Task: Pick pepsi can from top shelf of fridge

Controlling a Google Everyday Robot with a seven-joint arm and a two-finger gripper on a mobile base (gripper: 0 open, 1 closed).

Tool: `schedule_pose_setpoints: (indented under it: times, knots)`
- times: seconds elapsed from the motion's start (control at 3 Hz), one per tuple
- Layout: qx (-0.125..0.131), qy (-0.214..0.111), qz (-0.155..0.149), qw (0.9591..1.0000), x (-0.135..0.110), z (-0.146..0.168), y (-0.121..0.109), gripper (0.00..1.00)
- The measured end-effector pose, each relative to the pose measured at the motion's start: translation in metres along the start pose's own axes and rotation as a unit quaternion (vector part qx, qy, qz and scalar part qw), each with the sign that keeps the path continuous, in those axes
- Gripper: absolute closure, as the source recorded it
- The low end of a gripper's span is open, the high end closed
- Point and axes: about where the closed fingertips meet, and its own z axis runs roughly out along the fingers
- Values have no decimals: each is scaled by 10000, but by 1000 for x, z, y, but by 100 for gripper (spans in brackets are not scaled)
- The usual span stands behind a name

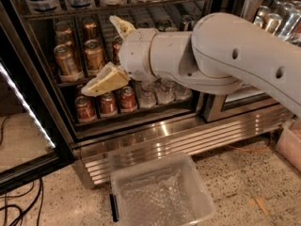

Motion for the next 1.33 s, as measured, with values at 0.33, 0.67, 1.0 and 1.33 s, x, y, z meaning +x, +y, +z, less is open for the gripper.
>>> schedule_pose_setpoints:
  times: [0.33, 0.67, 1.0, 1.33]
  knots:
    - [141, -211, -55, 9997, -16, 20, -2, 0]
    - [418, -440, 86, 9981, -28, 42, -6, 0]
    - [418, -439, 90, 9981, -28, 42, -6, 0]
    - [444, -386, 520, 9969, -28, 52, 3, 0]
